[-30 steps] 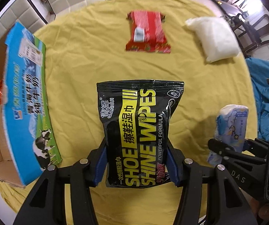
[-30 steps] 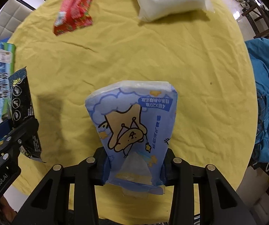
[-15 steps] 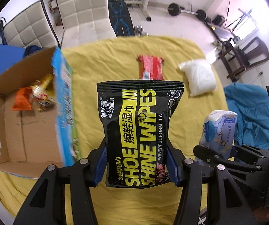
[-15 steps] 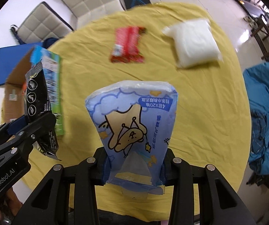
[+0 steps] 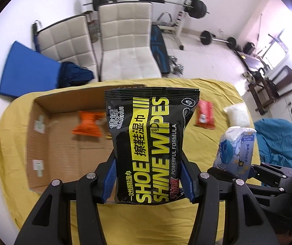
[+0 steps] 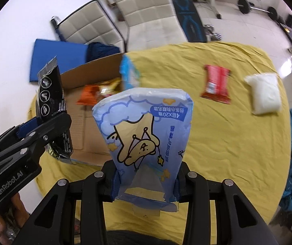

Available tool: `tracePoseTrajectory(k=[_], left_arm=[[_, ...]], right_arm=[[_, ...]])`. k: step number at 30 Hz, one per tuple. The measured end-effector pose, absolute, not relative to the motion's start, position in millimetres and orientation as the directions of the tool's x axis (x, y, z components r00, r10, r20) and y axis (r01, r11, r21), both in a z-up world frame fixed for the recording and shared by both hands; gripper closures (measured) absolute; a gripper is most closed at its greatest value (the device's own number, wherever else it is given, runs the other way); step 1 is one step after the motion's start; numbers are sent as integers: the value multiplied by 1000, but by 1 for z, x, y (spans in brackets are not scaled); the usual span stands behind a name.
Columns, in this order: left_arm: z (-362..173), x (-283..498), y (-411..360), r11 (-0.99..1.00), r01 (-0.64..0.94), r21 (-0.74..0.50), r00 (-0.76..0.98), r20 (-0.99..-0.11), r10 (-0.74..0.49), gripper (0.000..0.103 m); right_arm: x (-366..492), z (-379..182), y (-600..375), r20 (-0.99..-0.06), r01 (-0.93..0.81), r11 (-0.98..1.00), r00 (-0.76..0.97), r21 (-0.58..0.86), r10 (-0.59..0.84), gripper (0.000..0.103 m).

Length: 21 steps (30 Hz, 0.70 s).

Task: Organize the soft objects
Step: 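Carry the wipes pack and tissue pack into the box with both tools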

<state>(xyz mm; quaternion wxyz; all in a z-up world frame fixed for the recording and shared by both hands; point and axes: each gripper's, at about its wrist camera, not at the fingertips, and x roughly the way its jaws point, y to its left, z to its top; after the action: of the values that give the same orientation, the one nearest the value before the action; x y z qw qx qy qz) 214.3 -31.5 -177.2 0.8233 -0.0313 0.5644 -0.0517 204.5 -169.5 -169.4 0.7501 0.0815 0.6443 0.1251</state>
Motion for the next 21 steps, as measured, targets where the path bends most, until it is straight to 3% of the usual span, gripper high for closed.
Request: tracePoseTrajectory(k=[9,21], left_arm=[[-194,219,63,993,-58,-104,339,-938,-78,51],[-289,270,151,989,-138,-46,166,-986,-22,51]], right_arm=[[225,-192,-71,-943,-142,940,76,311,324,61],[260,-292,-13,-969,-73,968,-63,241,237,61]])
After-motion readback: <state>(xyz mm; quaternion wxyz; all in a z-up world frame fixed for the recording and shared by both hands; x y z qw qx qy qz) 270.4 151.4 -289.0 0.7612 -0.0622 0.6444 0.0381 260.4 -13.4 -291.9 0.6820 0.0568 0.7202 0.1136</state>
